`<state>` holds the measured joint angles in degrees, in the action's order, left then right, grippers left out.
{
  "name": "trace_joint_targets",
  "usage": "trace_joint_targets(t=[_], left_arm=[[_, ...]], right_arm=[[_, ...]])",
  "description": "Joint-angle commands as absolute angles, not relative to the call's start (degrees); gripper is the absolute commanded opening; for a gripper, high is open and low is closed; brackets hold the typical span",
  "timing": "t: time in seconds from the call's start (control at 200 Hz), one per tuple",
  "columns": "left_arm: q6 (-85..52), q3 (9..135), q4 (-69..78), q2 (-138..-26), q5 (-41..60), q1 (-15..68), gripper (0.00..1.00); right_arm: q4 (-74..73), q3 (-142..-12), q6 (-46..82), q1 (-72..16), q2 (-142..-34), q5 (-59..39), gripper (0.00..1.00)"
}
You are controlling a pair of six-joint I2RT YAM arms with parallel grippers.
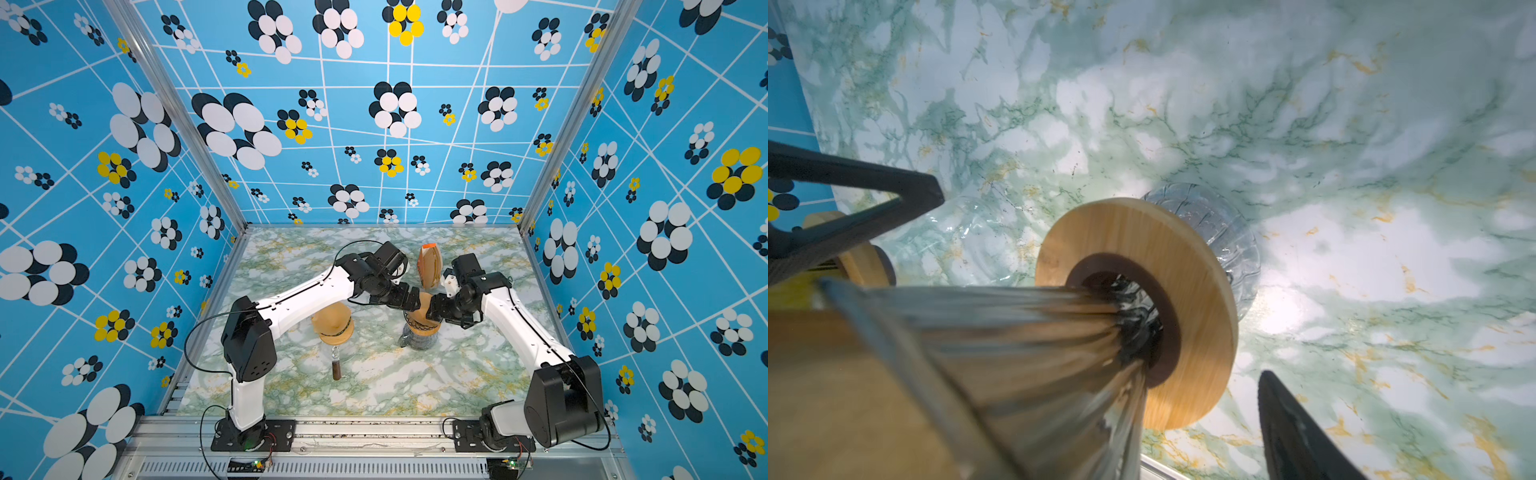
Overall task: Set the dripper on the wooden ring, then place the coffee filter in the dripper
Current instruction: 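Keep pressing the filter into the dripper cone with both grippers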
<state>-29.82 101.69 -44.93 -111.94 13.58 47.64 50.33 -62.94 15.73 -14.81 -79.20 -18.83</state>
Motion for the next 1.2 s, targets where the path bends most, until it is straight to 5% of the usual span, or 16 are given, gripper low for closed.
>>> trace_joint_targets(t=[0.0, 0.49, 0.83, 1.195], left_arm=[[-28.35, 100.83, -46.68, -107.96, 15.28, 47.42, 0.99], [-32.53, 95.80, -44.55, -106.44, 21.76, 47.05, 0.96], [-35.39, 95.33, -41.43, -107.67, 25.63, 46.81, 0.71], [-37.53, 93.60, -37.29, -108.19, 28.11, 46.79, 0.56]], right_arm=[[51.86, -65.19, 16.05, -14.05, -77.79, -19.95, 0.66], [52.60, -68.55, 14.34, -13.97, -77.69, -20.38, 0.59], [51.14, -68.40, 14.86, -13.98, -78.05, -21.36, 0.42], [48.59, -65.90, 16.48, -12.69, -77.61, -24.48, 0.29]])
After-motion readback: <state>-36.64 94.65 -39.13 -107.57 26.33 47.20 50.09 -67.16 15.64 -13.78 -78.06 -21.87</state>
